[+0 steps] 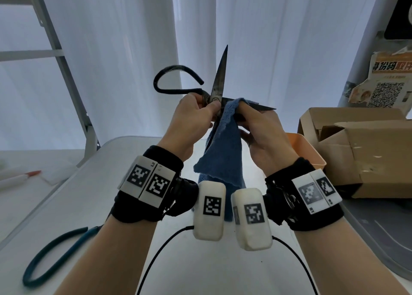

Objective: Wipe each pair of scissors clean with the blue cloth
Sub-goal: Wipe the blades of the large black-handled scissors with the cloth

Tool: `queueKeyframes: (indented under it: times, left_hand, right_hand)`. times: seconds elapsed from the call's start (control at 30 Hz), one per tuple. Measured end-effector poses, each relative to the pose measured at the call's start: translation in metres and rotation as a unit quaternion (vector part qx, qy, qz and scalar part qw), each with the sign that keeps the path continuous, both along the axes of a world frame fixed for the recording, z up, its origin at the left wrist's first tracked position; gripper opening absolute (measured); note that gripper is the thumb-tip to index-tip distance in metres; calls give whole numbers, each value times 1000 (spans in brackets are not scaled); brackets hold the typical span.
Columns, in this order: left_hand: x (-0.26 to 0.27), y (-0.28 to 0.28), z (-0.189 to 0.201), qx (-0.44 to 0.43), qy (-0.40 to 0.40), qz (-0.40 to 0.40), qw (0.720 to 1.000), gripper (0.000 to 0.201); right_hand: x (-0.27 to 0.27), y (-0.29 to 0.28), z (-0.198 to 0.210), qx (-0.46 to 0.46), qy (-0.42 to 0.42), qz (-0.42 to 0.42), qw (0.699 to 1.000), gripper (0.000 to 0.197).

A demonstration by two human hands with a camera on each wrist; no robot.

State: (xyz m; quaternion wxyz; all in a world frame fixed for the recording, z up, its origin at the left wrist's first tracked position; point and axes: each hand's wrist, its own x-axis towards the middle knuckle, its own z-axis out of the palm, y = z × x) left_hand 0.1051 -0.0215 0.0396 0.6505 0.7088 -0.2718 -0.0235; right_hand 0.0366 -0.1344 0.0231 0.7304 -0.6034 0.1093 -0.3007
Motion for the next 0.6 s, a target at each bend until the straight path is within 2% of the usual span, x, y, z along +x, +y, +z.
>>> queueKeyframes:
  times: [0.1,0.27,0.37,0.47,0.6]
  left_hand:
    - [0,1,0,2,0,-2,1000,18]
    - [2,2,0,3,2,22,1000,26]
    - [5,2,-1,10,10,22,1000,28]
    - [7,4,0,-18,16,24,999,24]
    - [9,17,9,-81,38,33,996,22]
  right_hand:
    - [0,1,-1,10,-2,9,1000,10]
    - [3,3,-3,38,-20,9,999,6]
    - [2,2,-1,27,-23,47,998,9]
    - [0,-5,0,14,-9,73,997,15]
    - [-4,-17,1,58,-1,-22,998,10]
